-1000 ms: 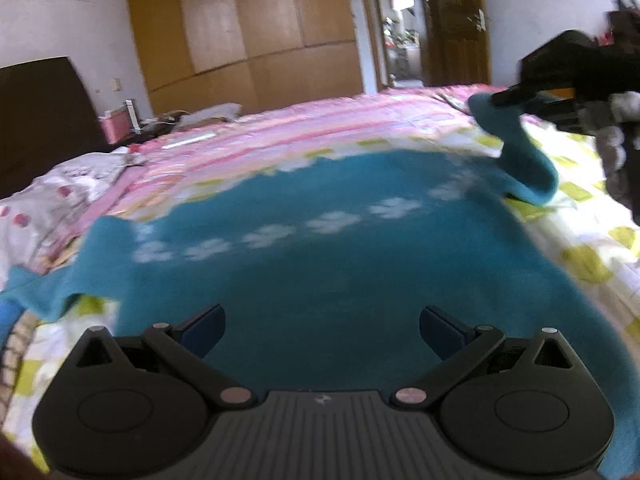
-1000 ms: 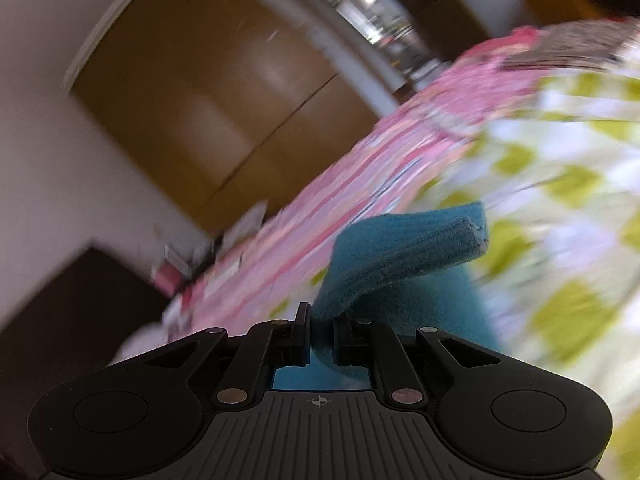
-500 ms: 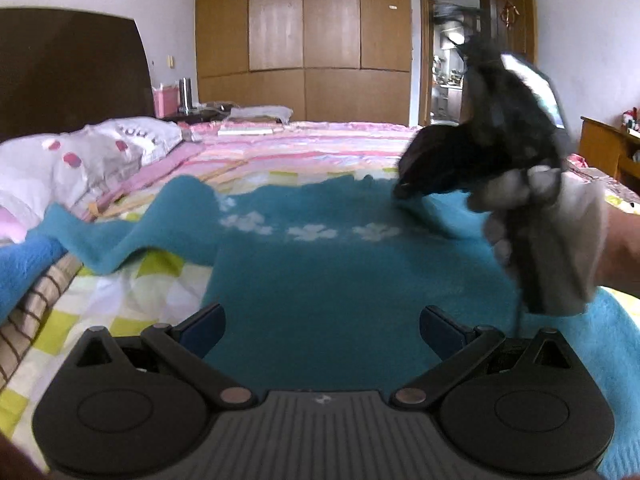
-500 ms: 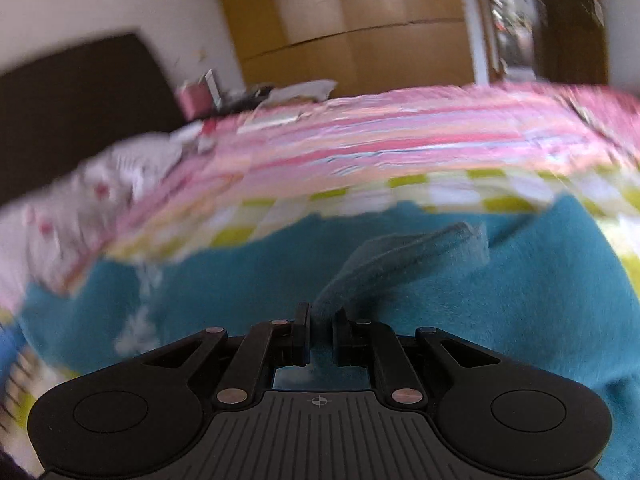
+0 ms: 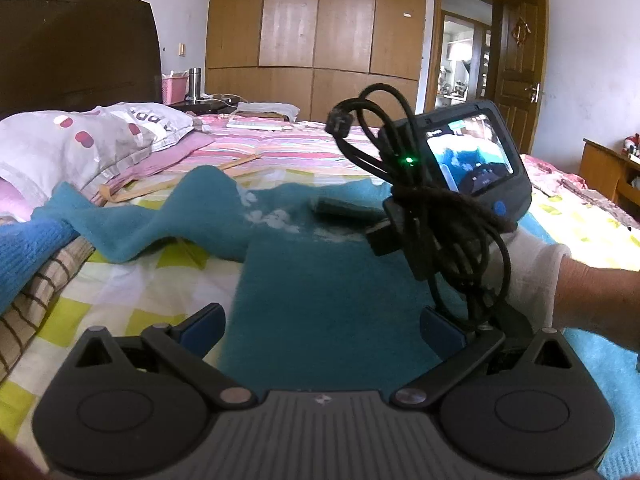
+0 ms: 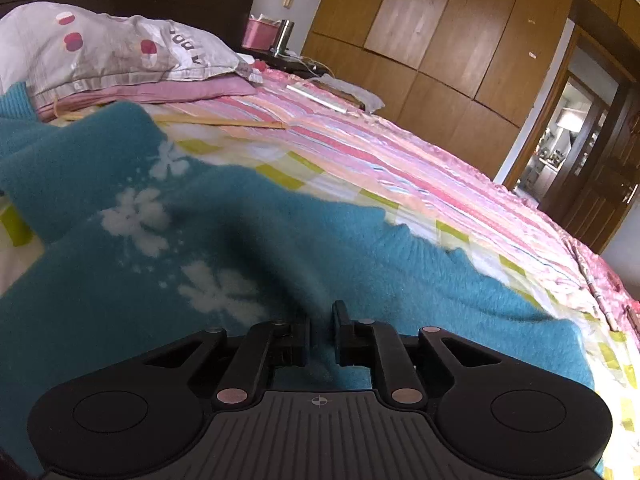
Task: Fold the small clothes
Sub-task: 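Lift the sleeve cuff with the right gripper and carry it across the sweater body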
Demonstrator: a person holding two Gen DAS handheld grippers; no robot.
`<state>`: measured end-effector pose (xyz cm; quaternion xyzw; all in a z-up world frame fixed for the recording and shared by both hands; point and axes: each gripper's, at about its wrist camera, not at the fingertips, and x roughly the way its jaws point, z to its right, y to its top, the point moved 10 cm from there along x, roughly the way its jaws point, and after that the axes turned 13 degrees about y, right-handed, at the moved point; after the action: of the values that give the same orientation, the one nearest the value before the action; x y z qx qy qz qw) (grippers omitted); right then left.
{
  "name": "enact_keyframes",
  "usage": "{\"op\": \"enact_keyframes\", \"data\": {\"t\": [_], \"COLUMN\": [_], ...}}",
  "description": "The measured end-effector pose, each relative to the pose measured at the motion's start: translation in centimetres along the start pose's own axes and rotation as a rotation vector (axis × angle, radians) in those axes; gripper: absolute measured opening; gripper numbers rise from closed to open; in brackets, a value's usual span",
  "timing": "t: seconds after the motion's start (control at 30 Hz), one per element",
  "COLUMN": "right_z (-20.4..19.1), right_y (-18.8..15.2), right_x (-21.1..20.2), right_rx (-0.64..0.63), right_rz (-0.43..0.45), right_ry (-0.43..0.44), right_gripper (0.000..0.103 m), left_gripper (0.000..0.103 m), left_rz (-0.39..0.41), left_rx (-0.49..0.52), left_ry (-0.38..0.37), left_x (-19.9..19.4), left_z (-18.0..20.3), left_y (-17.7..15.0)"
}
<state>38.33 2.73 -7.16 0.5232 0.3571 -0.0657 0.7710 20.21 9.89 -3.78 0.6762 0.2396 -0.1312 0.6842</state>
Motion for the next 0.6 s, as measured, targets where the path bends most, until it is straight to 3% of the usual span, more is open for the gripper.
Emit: {"op": "enact_keyframes", "data": {"t": [0.5,0.6], "right_z": [-1.0,-1.3], "right_y": [1.5,1.1], "right_x": [0.9,1.8], "right_rx": [-0.012,-0.004], "right_rz": [0.028,-0.006], "right_ry": [0.011,0.032], "right_gripper": [0.011,0.014], "left_gripper": [0.103,0.103], "left_rz": [-0.014,-0.027], "left_rx": [-0.015,-0.029], "left_ry": [0.016,0.011], "left_x": [0.5,0.7], "left_z": [-0.6,-0.8], "left_y": [-0.1,-0.2]}}
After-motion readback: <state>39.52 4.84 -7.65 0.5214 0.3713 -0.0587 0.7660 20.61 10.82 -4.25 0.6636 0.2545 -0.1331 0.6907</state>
